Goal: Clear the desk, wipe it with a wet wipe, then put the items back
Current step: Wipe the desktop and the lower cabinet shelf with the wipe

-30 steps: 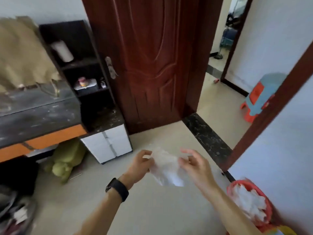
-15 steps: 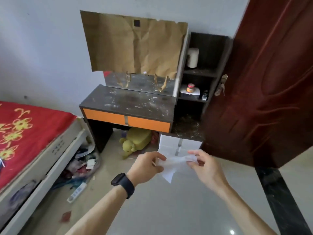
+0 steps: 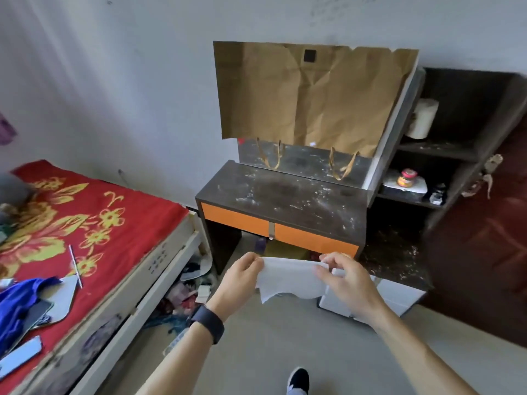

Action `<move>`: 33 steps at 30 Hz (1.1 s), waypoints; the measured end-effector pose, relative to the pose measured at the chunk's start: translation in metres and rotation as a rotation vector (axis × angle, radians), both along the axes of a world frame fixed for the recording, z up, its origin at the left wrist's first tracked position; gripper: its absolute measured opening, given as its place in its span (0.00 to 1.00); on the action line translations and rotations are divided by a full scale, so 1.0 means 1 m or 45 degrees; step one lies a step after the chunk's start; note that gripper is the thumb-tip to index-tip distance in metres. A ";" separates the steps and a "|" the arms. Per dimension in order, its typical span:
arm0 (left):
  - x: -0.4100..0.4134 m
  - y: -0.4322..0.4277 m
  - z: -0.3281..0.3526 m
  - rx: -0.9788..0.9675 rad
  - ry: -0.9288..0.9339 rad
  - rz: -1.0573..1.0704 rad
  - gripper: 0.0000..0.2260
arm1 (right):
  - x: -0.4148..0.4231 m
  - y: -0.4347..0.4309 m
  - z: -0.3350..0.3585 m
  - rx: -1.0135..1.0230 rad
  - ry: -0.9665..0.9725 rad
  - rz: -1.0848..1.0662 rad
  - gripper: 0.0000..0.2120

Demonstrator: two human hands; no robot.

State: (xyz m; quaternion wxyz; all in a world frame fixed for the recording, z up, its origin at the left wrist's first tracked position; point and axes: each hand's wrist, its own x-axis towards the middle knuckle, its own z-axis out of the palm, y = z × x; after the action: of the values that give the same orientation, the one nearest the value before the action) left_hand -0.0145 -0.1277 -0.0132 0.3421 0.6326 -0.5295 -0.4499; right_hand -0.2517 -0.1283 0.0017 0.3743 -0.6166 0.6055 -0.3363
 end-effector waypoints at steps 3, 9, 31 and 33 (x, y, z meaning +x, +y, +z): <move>0.013 -0.052 -0.011 0.013 0.117 0.072 0.13 | 0.019 -0.054 -0.013 0.135 -0.165 0.039 0.13; 0.033 -0.147 -0.005 0.109 0.326 0.162 0.13 | 0.056 -0.160 -0.033 0.256 -0.438 -0.198 0.07; 0.271 -0.444 -0.149 0.367 -0.338 0.223 0.09 | 0.303 -0.516 -0.145 0.467 0.211 0.121 0.02; 0.291 -0.467 -0.163 0.422 -0.256 0.305 0.08 | 0.333 -0.551 -0.150 0.452 0.284 0.144 0.01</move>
State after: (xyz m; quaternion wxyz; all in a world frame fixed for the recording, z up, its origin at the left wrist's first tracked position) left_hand 0.2765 -0.5948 -0.1760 0.2300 0.7801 -0.4008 -0.4218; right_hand 0.0814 -0.6794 -0.1483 0.4258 -0.6075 0.6573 -0.1326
